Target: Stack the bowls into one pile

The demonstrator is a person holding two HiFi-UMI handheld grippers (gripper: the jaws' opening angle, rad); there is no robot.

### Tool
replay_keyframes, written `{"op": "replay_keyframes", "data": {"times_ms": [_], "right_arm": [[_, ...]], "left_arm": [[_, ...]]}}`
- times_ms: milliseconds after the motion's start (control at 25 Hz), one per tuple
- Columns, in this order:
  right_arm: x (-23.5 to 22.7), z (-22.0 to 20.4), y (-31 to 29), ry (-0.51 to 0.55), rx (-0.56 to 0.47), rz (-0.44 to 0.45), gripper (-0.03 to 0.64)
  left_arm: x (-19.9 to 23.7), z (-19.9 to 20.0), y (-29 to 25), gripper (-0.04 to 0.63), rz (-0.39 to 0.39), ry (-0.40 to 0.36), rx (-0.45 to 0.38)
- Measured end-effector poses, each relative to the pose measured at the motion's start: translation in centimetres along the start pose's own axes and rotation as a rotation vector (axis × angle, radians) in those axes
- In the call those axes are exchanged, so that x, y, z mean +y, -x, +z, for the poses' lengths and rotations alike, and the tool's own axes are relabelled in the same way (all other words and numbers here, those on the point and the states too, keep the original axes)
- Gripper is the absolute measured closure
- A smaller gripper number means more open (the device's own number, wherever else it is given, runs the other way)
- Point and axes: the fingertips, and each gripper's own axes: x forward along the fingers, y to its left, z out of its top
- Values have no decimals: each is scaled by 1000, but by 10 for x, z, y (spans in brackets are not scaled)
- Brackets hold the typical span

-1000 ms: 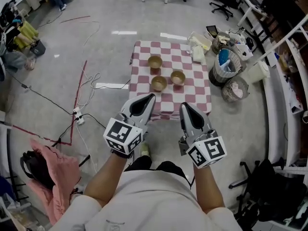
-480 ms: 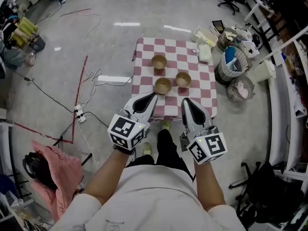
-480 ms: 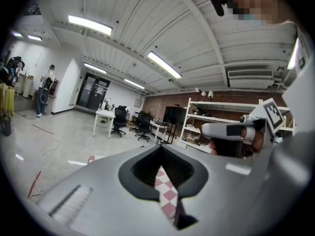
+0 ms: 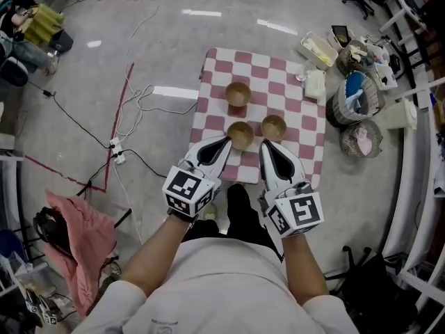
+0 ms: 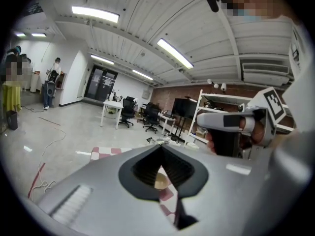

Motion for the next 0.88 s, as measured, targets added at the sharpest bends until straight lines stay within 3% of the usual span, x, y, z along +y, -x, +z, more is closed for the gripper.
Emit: {"op": "replay_keyframes", "data": {"times_ms": [440,880], "right_arm": [[-65,-46,-68,-47,128,117,607],[-78,-108,-102,-84,212,110,607]], "left_arm": [[48,-62,-69,589,123,70,129],[92,-150,-95,589,164,146,263]]}}
